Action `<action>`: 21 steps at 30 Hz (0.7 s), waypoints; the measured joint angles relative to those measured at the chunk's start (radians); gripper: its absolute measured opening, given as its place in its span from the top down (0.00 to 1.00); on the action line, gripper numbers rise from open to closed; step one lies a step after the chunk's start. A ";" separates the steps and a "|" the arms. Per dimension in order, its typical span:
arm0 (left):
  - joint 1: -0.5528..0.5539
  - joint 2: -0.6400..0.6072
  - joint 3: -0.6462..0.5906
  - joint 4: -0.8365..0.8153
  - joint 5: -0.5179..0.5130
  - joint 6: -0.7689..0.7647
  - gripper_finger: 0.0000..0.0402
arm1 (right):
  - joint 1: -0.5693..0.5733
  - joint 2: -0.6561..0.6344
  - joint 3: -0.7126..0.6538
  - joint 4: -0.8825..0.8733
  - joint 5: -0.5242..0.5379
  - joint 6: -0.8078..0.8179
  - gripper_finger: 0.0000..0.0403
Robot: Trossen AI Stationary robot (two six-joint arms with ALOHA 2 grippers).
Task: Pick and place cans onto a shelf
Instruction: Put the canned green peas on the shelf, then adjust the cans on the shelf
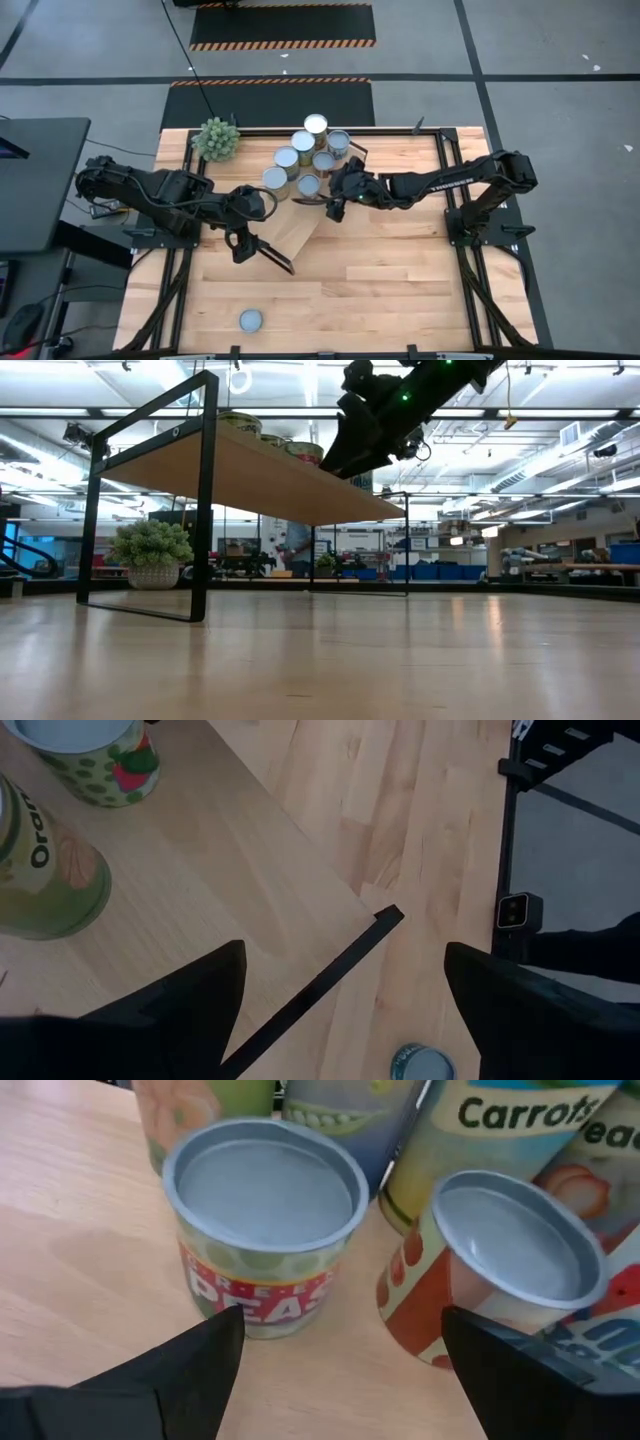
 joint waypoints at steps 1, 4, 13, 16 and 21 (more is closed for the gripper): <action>0.000 0.000 0.000 0.000 0.000 0.000 0.14 | 0.001 0.000 0.014 -0.021 -0.002 0.001 0.14; 0.000 0.000 0.000 -0.001 0.000 0.000 0.14 | 0.018 0.000 0.082 -0.137 -0.005 -0.002 0.14; 0.000 0.000 0.000 0.000 0.000 -0.001 0.14 | -0.024 -0.002 0.244 -0.376 -0.169 -0.130 0.14; 0.000 0.000 0.000 -0.001 0.000 -0.007 0.14 | -0.068 -0.002 0.298 -0.473 -0.274 -0.176 0.14; 0.000 0.000 0.000 -0.001 0.000 -0.006 0.14 | -0.145 -0.002 0.365 -0.567 -0.413 -0.285 0.14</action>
